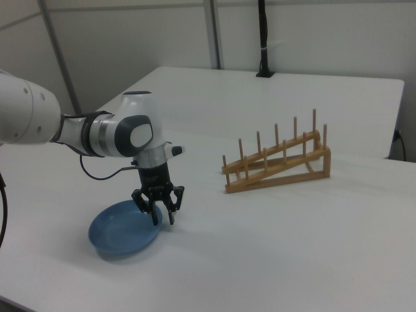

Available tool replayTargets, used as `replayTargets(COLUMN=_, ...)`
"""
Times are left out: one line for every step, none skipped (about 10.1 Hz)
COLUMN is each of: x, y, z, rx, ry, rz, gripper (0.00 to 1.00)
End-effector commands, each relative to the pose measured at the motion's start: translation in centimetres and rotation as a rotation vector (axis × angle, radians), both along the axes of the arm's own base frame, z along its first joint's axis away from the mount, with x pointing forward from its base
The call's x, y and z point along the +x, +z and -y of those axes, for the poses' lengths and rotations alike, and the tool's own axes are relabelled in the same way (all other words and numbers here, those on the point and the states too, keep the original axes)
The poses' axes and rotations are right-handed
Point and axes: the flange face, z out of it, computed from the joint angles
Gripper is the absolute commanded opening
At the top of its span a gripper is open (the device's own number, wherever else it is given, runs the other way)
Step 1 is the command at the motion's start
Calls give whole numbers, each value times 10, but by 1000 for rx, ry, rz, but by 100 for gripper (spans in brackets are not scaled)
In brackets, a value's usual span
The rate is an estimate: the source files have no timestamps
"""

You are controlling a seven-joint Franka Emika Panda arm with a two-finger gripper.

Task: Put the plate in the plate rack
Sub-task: 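Lift the blue plate and tilt it upright toward the wooden rack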

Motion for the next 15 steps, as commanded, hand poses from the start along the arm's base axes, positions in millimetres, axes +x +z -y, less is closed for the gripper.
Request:
replayTargets(x=-1, y=-5, z=-7, rx=-7, ry=21, rz=12, gripper=7)
replayTargets(x=-1, y=-4, z=-9, rx=-8, ry=13, rz=17, gripper=0)
replayTargets(x=4, y=3, z=-9, rx=-8, ry=10, rz=31, gripper=0)
replayTargets(x=16, y=25, z=-6, rx=-5, ry=-8, rz=75, gripper=0)
replayTargets(x=37, y=70, z=1, rx=-4, ry=-63, rz=174, gripper=0)
replayTargets(x=57, y=117, z=14, rx=-7, ry=-153, rz=282, gripper=0)
replayTargets(x=70, y=158, z=40, rx=-5, ry=-279, rz=387, gripper=0)
replayTargets(x=76, y=184, z=62, rx=-6, ry=-370, rz=454, gripper=0)
replayTargets(x=82, y=209, z=74, rx=-8, ry=-411, rz=526, gripper=0)
replayTargets(x=88, y=229, z=87, rx=-1, ry=-445, rz=657, gripper=0)
replayTargets(x=92, y=242, z=101, rx=-14, ry=-441, rz=772, gripper=0)
replayTargets(x=95, y=249, z=112, rx=-46, ry=-432, rz=857, gripper=0)
replayTargets(x=99, y=251, z=116, rx=-72, ry=-434, rz=926, gripper=0)
replayTargets(x=102, y=249, z=121, rx=-122, ry=-420, rz=978, gripper=0)
replayTargets(x=101, y=246, z=130, rx=-181, ry=-444, rz=1008, gripper=0)
